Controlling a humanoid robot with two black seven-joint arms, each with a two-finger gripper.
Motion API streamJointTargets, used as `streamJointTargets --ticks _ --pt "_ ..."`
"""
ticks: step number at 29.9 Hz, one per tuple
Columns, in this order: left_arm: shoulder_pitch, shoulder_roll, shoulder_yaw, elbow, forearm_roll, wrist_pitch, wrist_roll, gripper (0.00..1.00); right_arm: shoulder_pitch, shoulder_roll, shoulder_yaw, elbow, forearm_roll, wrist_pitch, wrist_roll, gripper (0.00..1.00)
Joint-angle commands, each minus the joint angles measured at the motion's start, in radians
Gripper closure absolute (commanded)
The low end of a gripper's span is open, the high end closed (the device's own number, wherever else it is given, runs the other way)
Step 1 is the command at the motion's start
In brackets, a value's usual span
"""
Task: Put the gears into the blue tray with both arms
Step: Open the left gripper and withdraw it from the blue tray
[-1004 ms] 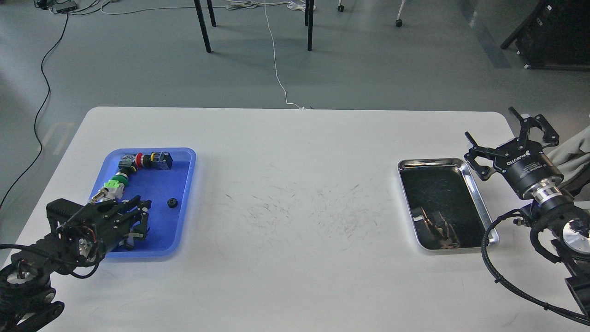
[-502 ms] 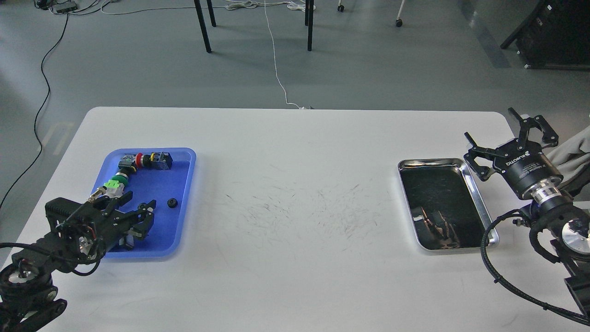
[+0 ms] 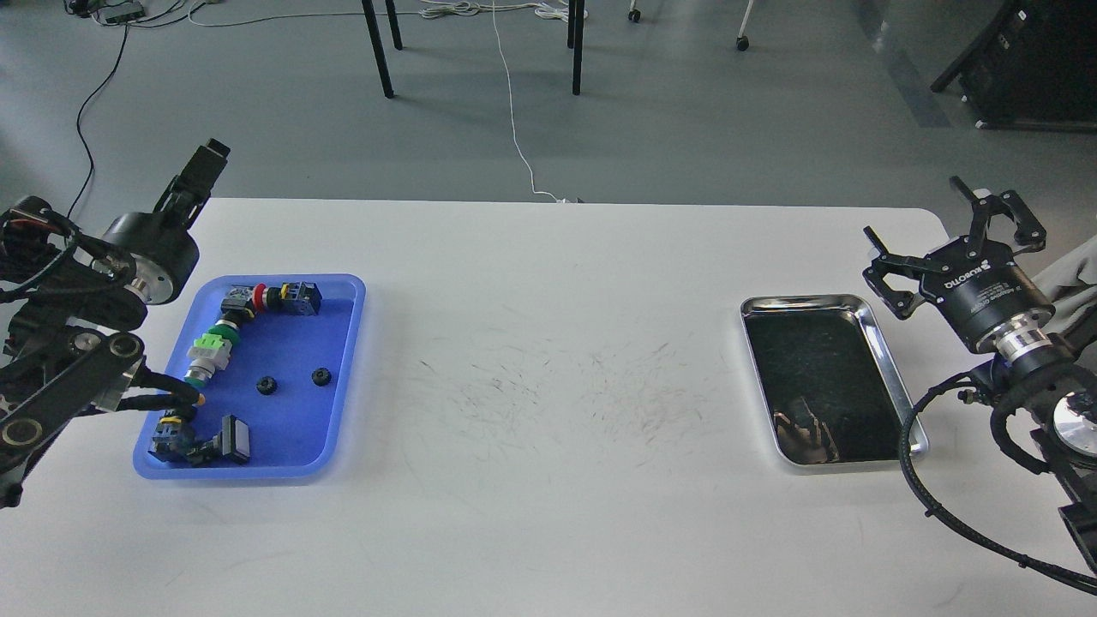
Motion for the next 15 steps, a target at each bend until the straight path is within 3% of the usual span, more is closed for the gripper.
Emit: streamJointTargets --ticks 1,3,8,15 --pt "-0.025 -0.112 -0.098 0.105 -0.188 -0.025 -0.001 0.02 0.001 0.0 0.019 0.002 0.0 -0.002 0.001 0.01" --pt "-0.026 -0.173 -0.133 0.134 -0.208 -0.08 -0.003 0.02 0.001 0.0 0.029 0.004 0.002 -0.002 0.003 0.01" --pt "0.021 -0.224 -0.224 0.165 -0.361 -0.313 -0.041 0.02 -0.002 0.009 0.065 0.006 0.009 -0.004 0.003 0.01" --pt "0.017 -0.235 -0.253 0.161 -0.48 -0.338 -0.043 0.02 -0.005 0.007 0.071 0.004 0.011 -0.004 0.003 0.01"
